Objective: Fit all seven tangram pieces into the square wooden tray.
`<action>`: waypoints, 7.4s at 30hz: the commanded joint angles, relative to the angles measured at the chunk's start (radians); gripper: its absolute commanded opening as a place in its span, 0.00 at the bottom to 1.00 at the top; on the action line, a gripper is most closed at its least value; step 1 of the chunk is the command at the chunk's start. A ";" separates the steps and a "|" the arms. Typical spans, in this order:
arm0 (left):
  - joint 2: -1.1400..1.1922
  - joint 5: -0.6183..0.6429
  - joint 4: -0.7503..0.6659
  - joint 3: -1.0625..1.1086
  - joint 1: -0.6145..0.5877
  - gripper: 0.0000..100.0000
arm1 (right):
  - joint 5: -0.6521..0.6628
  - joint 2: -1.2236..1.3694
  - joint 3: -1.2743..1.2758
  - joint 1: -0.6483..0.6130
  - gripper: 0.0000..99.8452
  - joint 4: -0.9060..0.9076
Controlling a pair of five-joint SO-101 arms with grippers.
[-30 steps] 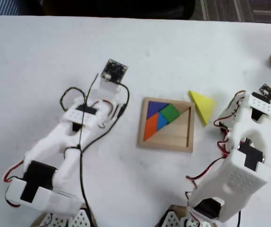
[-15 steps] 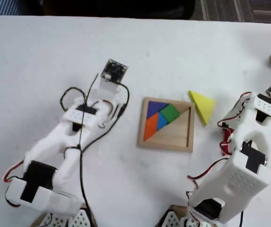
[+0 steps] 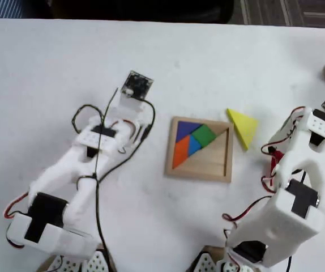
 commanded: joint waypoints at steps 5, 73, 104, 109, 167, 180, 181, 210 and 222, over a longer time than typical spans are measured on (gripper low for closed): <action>-0.004 -0.012 -0.017 -0.041 -0.013 0.24 | 0.015 -0.116 -0.034 0.001 0.07 0.048; -0.004 -0.012 -0.017 -0.041 -0.013 0.24 | -0.187 -0.168 0.249 0.093 0.33 -0.259; -0.004 -0.012 -0.017 -0.041 -0.025 0.24 | -0.115 -0.090 0.245 0.068 0.16 -0.288; -0.005 -0.012 -0.017 -0.041 -0.033 0.24 | -0.104 -0.081 0.219 0.027 0.16 -0.282; 0.050 -0.012 -0.021 -0.058 -0.041 0.24 | 0.502 -0.217 0.445 -0.174 0.24 -0.300; 0.160 -0.005 0.080 -0.209 -0.045 0.24 | 0.574 -0.240 0.453 -0.180 0.28 -0.262; 0.160 -0.005 0.080 -0.209 -0.045 0.24 | 0.572 -0.259 0.463 -0.182 0.29 -0.259; 0.162 -0.006 0.080 -0.209 -0.045 0.24 | 0.572 -0.223 0.453 -0.165 0.31 -0.236; 0.162 -0.011 0.080 -0.209 -0.045 0.24 | 0.651 -0.412 0.626 -0.168 0.31 -0.265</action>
